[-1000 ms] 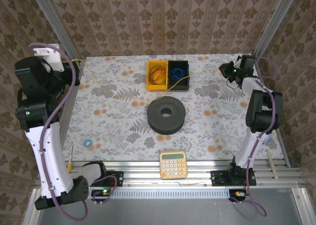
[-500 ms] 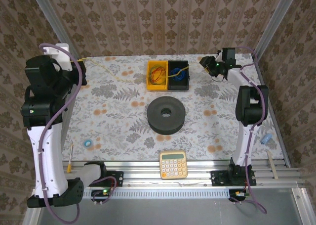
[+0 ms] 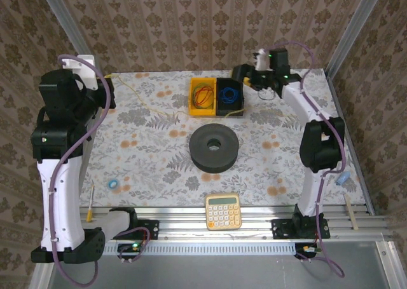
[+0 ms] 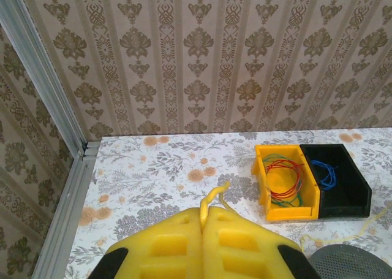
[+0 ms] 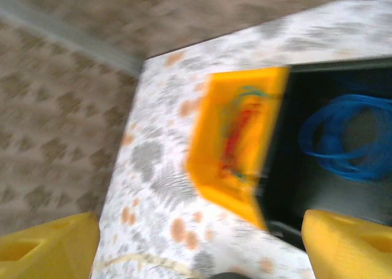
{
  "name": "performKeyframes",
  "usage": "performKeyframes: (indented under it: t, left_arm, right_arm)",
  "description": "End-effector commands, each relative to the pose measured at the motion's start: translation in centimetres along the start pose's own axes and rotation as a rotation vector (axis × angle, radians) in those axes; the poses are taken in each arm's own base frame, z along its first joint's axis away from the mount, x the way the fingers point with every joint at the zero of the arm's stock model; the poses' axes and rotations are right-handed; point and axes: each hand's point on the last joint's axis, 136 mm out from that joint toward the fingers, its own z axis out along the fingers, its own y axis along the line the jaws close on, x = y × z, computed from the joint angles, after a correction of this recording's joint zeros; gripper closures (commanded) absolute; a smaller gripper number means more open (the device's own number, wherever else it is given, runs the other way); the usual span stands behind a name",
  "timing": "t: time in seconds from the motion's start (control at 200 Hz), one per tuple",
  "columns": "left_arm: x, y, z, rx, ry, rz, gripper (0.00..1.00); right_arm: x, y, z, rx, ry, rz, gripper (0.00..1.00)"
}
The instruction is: Wrap the cables
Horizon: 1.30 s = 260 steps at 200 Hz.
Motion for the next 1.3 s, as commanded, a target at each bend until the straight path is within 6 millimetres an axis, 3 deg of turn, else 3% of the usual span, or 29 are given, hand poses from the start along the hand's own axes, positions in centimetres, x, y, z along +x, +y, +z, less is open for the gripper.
performKeyframes:
  t: [0.0,0.09,0.195,0.52,0.645,0.905,1.14,1.295]
  left_arm:
    - [-0.6,0.0,-0.5,-0.005,-0.023,0.011,1.0]
    - [-0.4,0.0,-0.5,-0.006,-0.02,0.009,1.0]
    - [-0.3,-0.1,-0.7,-0.002,-0.021,0.007,1.0]
    - [-0.3,-0.3,-0.8,0.006,-0.029,0.003,1.0]
    - [-0.3,-0.3,-0.7,0.01,-0.032,0.0,1.0]
    - [-0.6,-0.4,-0.4,0.013,-0.034,0.004,1.0]
    - [-0.4,-0.5,-0.4,0.021,-0.03,0.003,1.0]
    - [-0.3,-0.5,-0.5,0.021,-0.028,0.006,1.0]
  right_arm:
    - [1.6,11.4,-0.5,-0.167,0.049,-0.326,0.11]
    - [3.2,16.5,0.9,-0.228,0.048,-0.484,0.11]
    - [4.5,20.4,2.7,-0.282,0.019,-0.605,0.11]
    - [8.5,27.3,8.4,-0.408,0.019,-0.767,0.14]
    - [10.8,28.0,10.7,-0.416,0.054,-0.821,0.14]
    - [13.6,30.0,12.8,-0.447,0.055,-0.865,0.21]
    - [13.1,30.0,14.8,-0.38,0.016,-0.872,0.31]
    - [12.2,30.1,15.0,-0.358,-0.026,-0.868,0.48]
